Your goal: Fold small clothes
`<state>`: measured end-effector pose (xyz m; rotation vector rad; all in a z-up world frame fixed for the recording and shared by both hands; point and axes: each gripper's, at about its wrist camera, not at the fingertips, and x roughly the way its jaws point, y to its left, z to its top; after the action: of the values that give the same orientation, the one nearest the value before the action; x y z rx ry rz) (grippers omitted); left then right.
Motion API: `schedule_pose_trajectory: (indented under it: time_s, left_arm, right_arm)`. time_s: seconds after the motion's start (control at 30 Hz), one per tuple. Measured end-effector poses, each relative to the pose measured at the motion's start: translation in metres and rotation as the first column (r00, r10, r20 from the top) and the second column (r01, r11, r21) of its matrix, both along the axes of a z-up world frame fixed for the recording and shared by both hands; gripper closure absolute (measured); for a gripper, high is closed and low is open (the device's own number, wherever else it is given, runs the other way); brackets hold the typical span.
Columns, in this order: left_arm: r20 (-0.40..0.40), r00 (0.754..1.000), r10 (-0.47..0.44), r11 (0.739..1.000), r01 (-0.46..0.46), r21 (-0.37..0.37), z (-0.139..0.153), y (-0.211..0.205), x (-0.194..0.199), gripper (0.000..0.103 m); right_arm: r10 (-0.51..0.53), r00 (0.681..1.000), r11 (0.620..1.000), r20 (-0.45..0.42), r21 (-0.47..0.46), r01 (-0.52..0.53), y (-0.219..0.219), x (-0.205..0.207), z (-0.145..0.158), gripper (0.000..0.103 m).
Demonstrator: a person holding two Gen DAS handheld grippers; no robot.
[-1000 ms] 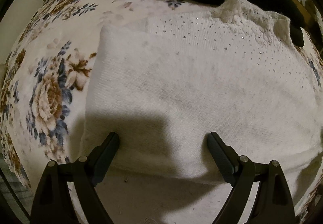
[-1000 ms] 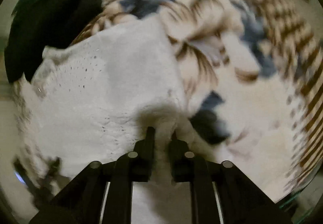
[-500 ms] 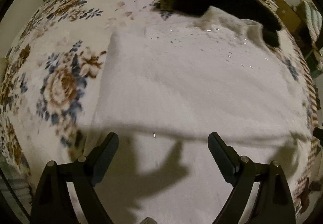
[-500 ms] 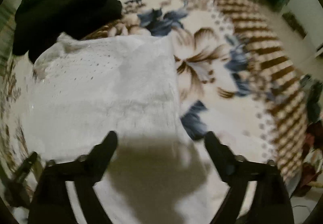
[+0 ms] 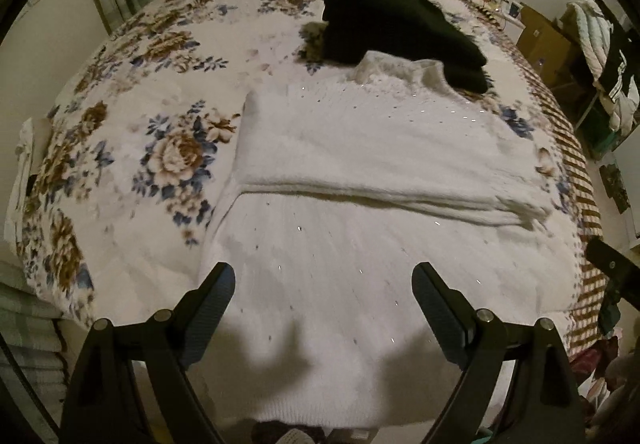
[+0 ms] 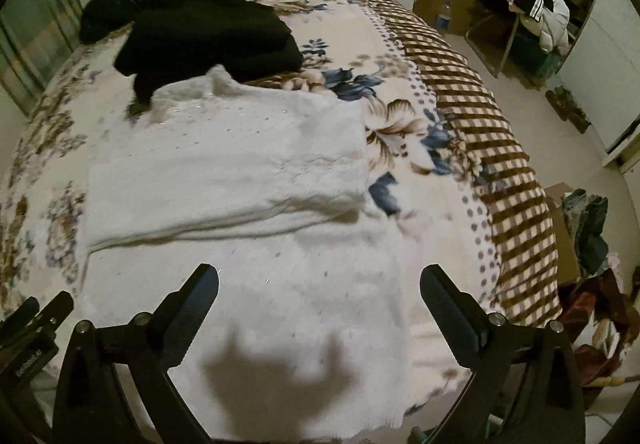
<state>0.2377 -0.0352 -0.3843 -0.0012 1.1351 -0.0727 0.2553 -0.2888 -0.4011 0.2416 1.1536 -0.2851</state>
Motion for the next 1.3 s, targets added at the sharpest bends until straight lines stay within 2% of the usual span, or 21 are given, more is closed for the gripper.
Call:
schedule_pose_trajectory:
  time_s: [0.17,0.23,0.3,0.37,0.47,0.6,0.77,0.8,0.87,0.93,1.0,1.03,1.07,1.1,1.13,1.17,1.2,1.3]
  left_arm:
    - [0.018,1.0,0.014,1.0,-0.014,0.005,0.013,-0.003,-0.033,0.013]
    - [-0.011,1.0,0.028,1.0,-0.028,0.0,0.005,0.0,-0.044,0.012]
    - [-0.063,0.996,0.056,0.998,-0.056,0.0,-0.017,0.009,-0.056,0.012]
    - [-0.126,0.989,0.078,0.996,-0.081,-0.02,-0.049,0.023,-0.067,0.012]
    - [-0.166,0.98,0.111,0.992,-0.119,-0.038,-0.09,0.049,-0.087,0.011]
    - [-0.205,0.961,0.184,0.982,-0.189,-0.004,-0.142,0.088,-0.102,0.009]
    - [-0.25,0.934,0.254,0.965,-0.262,0.0,-0.184,0.123,-0.099,0.009]
    - [-0.254,0.932,0.26,0.963,-0.269,0.001,-0.187,0.125,-0.099,0.009]
    - [-0.269,0.929,0.254,0.962,-0.272,-0.032,-0.193,0.13,-0.097,0.009]
    - [-0.28,0.925,0.257,0.959,-0.28,-0.046,-0.198,0.132,-0.094,0.009]
    - [-0.29,0.922,0.256,0.953,-0.29,-0.081,-0.202,0.135,-0.094,0.01]
    - [-0.288,0.922,0.258,0.951,-0.295,-0.093,-0.202,0.136,-0.094,0.017]
    - [-0.284,0.923,0.259,0.95,-0.297,-0.098,-0.201,0.135,-0.096,0.033]
    - [-0.284,0.923,0.258,0.947,-0.3,-0.112,-0.201,0.136,-0.096,0.046]
    - [-0.285,0.923,0.26,0.945,-0.303,-0.119,-0.201,0.138,-0.099,0.06]
    - [-0.273,0.925,0.266,0.943,-0.308,-0.123,-0.198,0.139,-0.101,0.077]
    - [-0.258,0.929,0.266,0.941,-0.308,-0.139,-0.194,0.14,-0.103,0.088]
    - [-0.212,0.944,0.254,0.947,-0.288,-0.144,-0.179,0.139,-0.112,0.093]
  right_arm:
    - [0.015,1.0,0.999,0.008,0.049,-0.016,-0.002,-0.038,0.013,0.001]
    - [0.024,1.0,0.997,-0.013,0.07,-0.023,-0.009,-0.052,0.008,0.001]
    - [0.016,0.999,0.995,-0.047,0.095,-0.012,-0.018,-0.069,-0.004,0.001]
    - [-0.001,0.996,0.991,-0.089,0.131,0.013,-0.032,-0.087,-0.024,0.001]
    - [-0.044,0.982,0.971,-0.185,0.225,0.086,-0.063,-0.117,-0.073,0.001]
    - [-0.081,0.956,0.936,-0.28,0.309,0.17,-0.09,-0.148,-0.13,0.001]
    - [-0.074,0.949,0.902,-0.308,0.385,0.195,-0.103,-0.163,-0.176,0.001]
    - [-0.066,0.948,0.895,-0.311,0.402,0.195,-0.103,-0.164,-0.182,0.003]
    - [-0.045,0.948,0.883,-0.315,0.432,0.185,-0.102,-0.16,-0.194,0.013]
    - [-0.014,0.947,0.886,-0.321,0.436,0.161,-0.095,-0.155,-0.202,0.031]
    - [-0.006,0.944,0.89,-0.33,0.428,0.155,-0.09,-0.152,-0.207,0.036]
    - [-0.007,0.946,0.89,-0.324,0.429,0.154,-0.088,-0.151,-0.207,0.037]
    - [-0.008,0.948,0.889,-0.318,0.432,0.152,-0.086,-0.151,-0.207,0.039]
    - [-0.007,0.949,0.888,-0.316,0.435,0.151,-0.086,-0.151,-0.205,0.049]
    - [-0.008,0.948,0.886,-0.317,0.437,0.153,-0.086,-0.149,-0.204,0.064]
    - [-0.01,0.949,0.884,-0.316,0.441,0.156,-0.087,-0.15,-0.202,0.073]
    - [-0.013,0.949,0.882,-0.316,0.443,0.159,-0.087,-0.151,-0.201,0.085]
    - [-0.008,0.953,0.883,-0.302,0.445,0.149,-0.086,-0.151,-0.192,0.093]
